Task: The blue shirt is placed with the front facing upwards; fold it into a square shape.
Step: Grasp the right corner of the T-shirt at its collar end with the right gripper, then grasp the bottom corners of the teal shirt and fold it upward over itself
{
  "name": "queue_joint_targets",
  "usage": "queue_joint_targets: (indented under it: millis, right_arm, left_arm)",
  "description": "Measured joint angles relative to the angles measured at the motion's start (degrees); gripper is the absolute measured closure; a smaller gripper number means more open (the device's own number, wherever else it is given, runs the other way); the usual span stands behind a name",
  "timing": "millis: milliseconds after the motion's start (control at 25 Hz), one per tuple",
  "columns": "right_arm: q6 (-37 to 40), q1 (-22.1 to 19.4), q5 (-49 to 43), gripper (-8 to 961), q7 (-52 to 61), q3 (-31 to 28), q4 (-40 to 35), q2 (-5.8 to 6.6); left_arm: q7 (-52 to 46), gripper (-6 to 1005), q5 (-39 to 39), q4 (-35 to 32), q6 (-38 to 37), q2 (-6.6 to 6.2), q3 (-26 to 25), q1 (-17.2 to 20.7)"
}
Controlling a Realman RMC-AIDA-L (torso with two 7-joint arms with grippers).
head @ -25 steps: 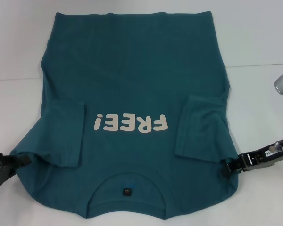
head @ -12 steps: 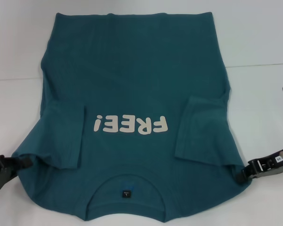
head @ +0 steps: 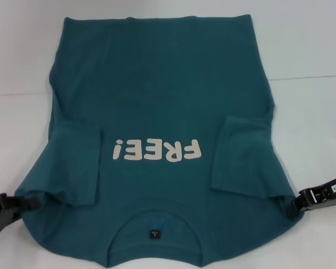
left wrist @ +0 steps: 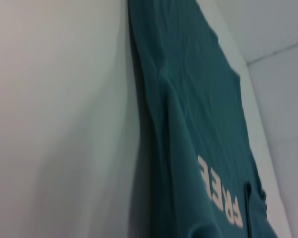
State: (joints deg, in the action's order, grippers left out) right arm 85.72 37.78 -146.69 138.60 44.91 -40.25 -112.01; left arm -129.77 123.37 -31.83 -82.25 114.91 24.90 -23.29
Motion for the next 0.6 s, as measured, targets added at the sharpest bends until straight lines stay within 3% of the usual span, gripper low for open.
queue_joint_targets:
  millis: [200,320,600]
  right_arm:
    - [4.56,-0.97,-0.1,910,-0.16,0.12,-3.15,0.05]
    - [9.08,-2.72,-0.13,909,0.04,0.14,-7.88,-0.61]
    - [15.19,-5.69,-4.11,906,1.1,-0.18,-12.74,-1.57]
  left_arm:
    - [-0.49,972,2.69,-3.14,-5.35,-0.06,0.05,0.76]
    - [-0.83,973,3.38,-5.57,-9.64,-0.31,0.11,1.41]
    - [-3.16,972,13.54,-10.14,-17.03,-0.99,0.16,1.46]
